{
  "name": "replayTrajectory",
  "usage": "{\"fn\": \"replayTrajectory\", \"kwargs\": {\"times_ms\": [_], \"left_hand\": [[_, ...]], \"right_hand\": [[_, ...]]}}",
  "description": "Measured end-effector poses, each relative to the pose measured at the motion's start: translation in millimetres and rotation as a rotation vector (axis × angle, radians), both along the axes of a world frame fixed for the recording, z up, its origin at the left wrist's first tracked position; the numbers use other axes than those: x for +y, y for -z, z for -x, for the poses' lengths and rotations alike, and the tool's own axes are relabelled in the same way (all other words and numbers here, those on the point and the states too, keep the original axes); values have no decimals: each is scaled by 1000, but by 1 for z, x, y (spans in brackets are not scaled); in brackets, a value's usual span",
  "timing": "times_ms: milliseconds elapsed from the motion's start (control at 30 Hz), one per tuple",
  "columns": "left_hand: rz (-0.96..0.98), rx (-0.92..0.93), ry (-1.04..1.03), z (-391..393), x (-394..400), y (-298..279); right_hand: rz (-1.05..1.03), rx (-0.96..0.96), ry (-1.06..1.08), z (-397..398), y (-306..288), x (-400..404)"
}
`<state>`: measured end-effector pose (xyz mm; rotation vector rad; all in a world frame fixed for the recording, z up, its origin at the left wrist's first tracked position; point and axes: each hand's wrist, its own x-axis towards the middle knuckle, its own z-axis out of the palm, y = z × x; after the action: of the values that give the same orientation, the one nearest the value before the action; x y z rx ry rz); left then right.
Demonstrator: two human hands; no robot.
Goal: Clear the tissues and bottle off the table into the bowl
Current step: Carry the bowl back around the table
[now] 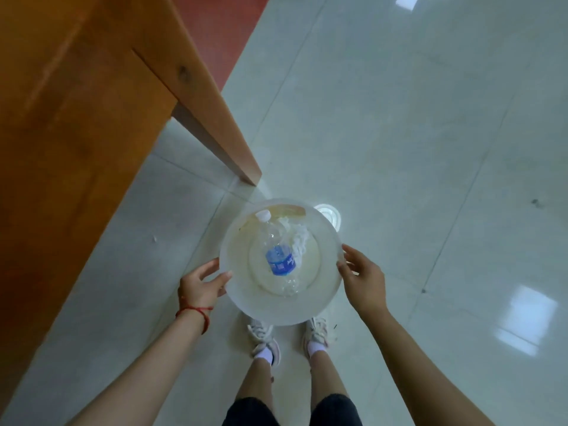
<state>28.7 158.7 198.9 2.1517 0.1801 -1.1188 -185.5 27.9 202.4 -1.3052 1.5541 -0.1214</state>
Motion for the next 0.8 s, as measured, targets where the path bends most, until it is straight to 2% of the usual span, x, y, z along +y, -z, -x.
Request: {"fn": "replayTrajectory", "kwargs": {"times_ms": [200, 400, 800], "left_hand": [[-39, 12, 2, -23, -22, 98], [-41, 16, -2, -45, -41, 172], [-63, 1, 25, -61, -54, 240]], "right_hand": [[-15, 45, -4, -18, 103, -16], [-43, 64, 35, -39, 171, -28], [-113, 49, 129, -51, 240, -29]]}}
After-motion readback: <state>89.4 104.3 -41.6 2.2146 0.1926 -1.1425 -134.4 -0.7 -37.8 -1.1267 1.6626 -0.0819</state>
